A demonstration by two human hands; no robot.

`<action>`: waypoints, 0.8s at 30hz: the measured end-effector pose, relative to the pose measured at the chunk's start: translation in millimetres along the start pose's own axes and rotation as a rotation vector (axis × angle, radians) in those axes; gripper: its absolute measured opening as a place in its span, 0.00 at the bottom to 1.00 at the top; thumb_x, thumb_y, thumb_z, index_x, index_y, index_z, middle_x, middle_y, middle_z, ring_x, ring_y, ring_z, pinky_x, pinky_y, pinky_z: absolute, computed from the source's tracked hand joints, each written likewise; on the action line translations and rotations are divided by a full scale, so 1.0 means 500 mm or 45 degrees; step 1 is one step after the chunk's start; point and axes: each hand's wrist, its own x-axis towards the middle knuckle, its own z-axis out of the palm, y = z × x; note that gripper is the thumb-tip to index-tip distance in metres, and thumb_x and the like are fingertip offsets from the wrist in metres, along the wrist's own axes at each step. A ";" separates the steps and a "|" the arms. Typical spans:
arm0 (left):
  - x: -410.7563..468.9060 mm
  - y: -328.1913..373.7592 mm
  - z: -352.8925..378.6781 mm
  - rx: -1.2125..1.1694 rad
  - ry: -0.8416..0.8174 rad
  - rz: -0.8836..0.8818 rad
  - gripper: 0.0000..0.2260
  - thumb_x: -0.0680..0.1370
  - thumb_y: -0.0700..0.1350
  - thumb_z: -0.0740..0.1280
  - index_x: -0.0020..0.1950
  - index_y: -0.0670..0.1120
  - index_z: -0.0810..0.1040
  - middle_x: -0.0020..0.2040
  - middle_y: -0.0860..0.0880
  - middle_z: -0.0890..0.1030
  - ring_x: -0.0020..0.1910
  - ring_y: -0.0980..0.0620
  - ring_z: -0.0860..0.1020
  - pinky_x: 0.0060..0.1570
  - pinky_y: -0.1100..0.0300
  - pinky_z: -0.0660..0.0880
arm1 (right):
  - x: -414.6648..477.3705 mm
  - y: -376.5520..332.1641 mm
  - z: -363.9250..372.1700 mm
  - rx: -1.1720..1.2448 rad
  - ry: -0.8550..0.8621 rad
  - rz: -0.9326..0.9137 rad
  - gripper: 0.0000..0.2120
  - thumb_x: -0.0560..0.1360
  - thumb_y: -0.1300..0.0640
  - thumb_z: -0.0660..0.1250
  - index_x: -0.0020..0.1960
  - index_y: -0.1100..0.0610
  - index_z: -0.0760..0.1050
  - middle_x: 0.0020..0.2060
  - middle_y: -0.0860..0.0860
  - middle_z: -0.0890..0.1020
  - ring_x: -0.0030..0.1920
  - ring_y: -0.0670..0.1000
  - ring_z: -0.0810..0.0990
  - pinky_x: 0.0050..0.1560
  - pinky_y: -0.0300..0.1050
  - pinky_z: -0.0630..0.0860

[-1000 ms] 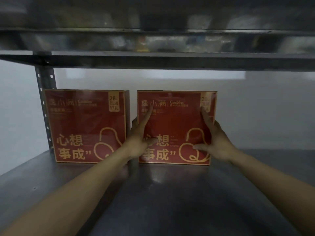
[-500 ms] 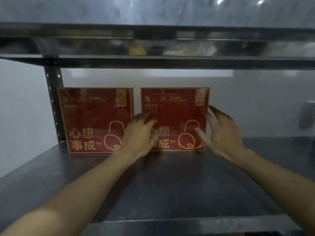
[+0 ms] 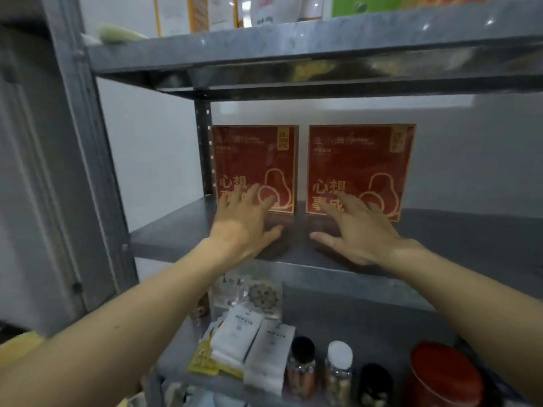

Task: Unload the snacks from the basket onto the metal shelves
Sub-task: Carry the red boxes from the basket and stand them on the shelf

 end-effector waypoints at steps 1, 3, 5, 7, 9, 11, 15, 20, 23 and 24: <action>-0.032 -0.012 -0.010 0.027 -0.001 -0.024 0.30 0.76 0.66 0.58 0.76 0.56 0.61 0.78 0.45 0.59 0.75 0.38 0.58 0.70 0.41 0.61 | -0.011 -0.024 0.000 0.039 -0.012 -0.024 0.38 0.75 0.28 0.50 0.79 0.44 0.50 0.79 0.54 0.50 0.79 0.56 0.50 0.75 0.59 0.51; -0.099 -0.035 -0.033 0.078 -0.016 -0.074 0.30 0.75 0.67 0.58 0.75 0.56 0.62 0.76 0.44 0.62 0.73 0.37 0.61 0.67 0.40 0.65 | -0.034 -0.076 0.003 0.102 -0.031 -0.086 0.38 0.75 0.28 0.50 0.79 0.44 0.49 0.80 0.54 0.50 0.79 0.56 0.49 0.75 0.60 0.50; -0.162 -0.064 -0.056 0.112 -0.052 -0.154 0.30 0.76 0.67 0.56 0.75 0.56 0.61 0.77 0.43 0.61 0.74 0.36 0.60 0.68 0.40 0.63 | -0.050 -0.131 0.006 0.155 -0.032 -0.161 0.39 0.75 0.28 0.50 0.80 0.44 0.49 0.79 0.54 0.50 0.79 0.56 0.49 0.76 0.60 0.51; -0.221 -0.100 -0.082 0.148 -0.066 -0.242 0.30 0.77 0.67 0.55 0.76 0.55 0.60 0.78 0.43 0.59 0.75 0.37 0.58 0.70 0.41 0.61 | -0.060 -0.191 0.003 0.195 -0.013 -0.230 0.38 0.75 0.28 0.51 0.80 0.44 0.49 0.79 0.54 0.52 0.78 0.57 0.52 0.75 0.60 0.54; -0.282 -0.143 -0.111 0.179 -0.054 -0.314 0.30 0.77 0.66 0.56 0.76 0.55 0.60 0.78 0.43 0.59 0.75 0.37 0.58 0.70 0.41 0.61 | -0.071 -0.261 -0.001 0.231 0.010 -0.304 0.38 0.75 0.28 0.51 0.80 0.45 0.48 0.79 0.54 0.54 0.77 0.57 0.55 0.74 0.58 0.56; -0.344 -0.190 -0.136 0.200 -0.033 -0.375 0.30 0.77 0.65 0.57 0.76 0.55 0.60 0.78 0.44 0.60 0.75 0.38 0.59 0.69 0.41 0.63 | -0.080 -0.338 -0.007 0.260 0.025 -0.385 0.38 0.75 0.28 0.51 0.80 0.44 0.48 0.79 0.54 0.54 0.77 0.57 0.56 0.74 0.57 0.57; -0.472 -0.299 -0.185 0.242 -0.029 -0.502 0.29 0.78 0.65 0.57 0.77 0.55 0.60 0.78 0.45 0.61 0.75 0.39 0.59 0.69 0.42 0.62 | -0.094 -0.511 -0.024 0.349 0.038 -0.524 0.38 0.76 0.29 0.53 0.80 0.44 0.48 0.79 0.54 0.55 0.77 0.56 0.57 0.74 0.56 0.57; -0.659 -0.462 -0.238 0.213 -0.024 -0.684 0.29 0.77 0.64 0.59 0.76 0.56 0.61 0.77 0.45 0.62 0.75 0.42 0.61 0.70 0.44 0.62 | -0.123 -0.773 -0.024 0.493 0.025 -0.697 0.38 0.76 0.30 0.54 0.79 0.46 0.49 0.78 0.54 0.59 0.75 0.56 0.62 0.72 0.56 0.61; -0.772 -0.552 -0.259 0.152 -0.017 -0.810 0.29 0.77 0.63 0.60 0.76 0.55 0.62 0.76 0.45 0.64 0.75 0.44 0.62 0.71 0.46 0.62 | -0.147 -0.927 -0.002 0.533 -0.016 -0.827 0.38 0.76 0.30 0.54 0.80 0.45 0.48 0.78 0.53 0.59 0.74 0.56 0.64 0.71 0.53 0.63; -0.808 -0.579 -0.260 0.151 -0.021 -0.837 0.29 0.77 0.63 0.60 0.76 0.55 0.63 0.76 0.46 0.64 0.75 0.45 0.62 0.71 0.46 0.63 | -0.154 -0.975 0.007 0.542 -0.034 -0.865 0.39 0.76 0.29 0.53 0.80 0.45 0.47 0.78 0.52 0.59 0.74 0.55 0.64 0.71 0.52 0.64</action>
